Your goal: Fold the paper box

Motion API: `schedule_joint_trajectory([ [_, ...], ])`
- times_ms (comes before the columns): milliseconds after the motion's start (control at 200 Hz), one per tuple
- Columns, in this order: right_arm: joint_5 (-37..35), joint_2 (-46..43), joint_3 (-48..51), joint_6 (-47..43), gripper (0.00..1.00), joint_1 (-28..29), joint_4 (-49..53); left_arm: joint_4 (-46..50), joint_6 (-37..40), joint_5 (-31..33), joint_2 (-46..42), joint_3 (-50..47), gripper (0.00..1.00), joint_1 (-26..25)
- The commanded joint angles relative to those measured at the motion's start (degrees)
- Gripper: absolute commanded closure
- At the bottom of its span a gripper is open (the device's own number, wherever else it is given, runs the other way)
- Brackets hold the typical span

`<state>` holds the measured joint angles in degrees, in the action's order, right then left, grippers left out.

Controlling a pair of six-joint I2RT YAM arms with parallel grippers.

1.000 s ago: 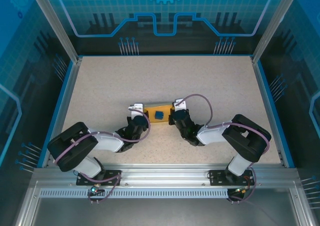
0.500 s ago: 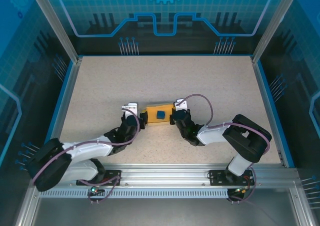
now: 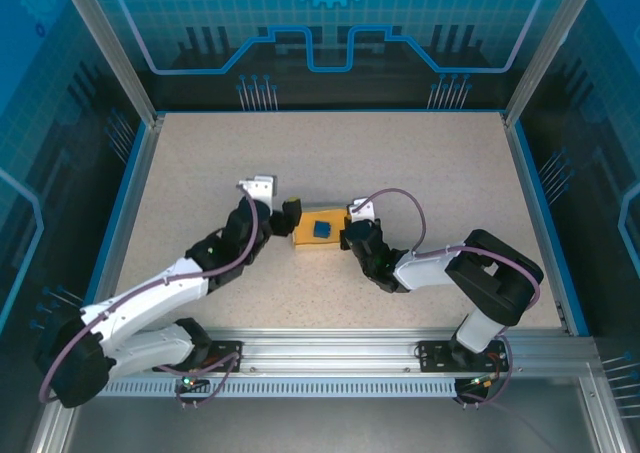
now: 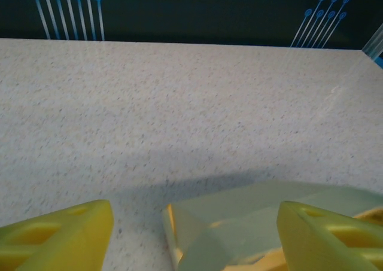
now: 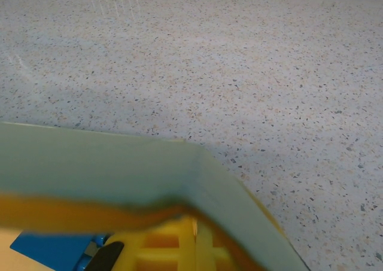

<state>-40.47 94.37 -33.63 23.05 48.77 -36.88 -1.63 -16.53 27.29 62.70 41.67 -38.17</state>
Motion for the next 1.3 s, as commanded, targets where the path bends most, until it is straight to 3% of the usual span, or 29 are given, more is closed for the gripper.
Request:
schedule_joint_trajectory([
  [0, -1.5, -0.7, -0.2, -0.5, 1.0, 0.6, 3.1, 8.4, 2.4, -9.4, 6.2, 7.6, 0.26, 3.1],
  [230, -1.7, -0.9, -0.3, -0.7, 1.0, 0.6, 3.4, 17.6, 5.8, -18.2, 20.9, 23.3, 0.27, 4.7],
  [440, -2.1, -0.9, -0.3, -0.9, 1.0, 0.6, 3.8, 22.2, 5.8, -26.3, 28.5, 30.6, 0.3, 4.9],
  [870, -2.5, -0.8, -0.9, -1.2, 1.0, 0.6, 4.6, 20.9, 3.7, -31.4, 30.5, 27.2, 0.34, 4.7],
  [1296, -2.2, -5.4, 0.4, -1.6, 0.82, 1.3, 7.4, 19.5, 3.1, -31.6, 31.0, 24.8, 0.35, 3.8],
])
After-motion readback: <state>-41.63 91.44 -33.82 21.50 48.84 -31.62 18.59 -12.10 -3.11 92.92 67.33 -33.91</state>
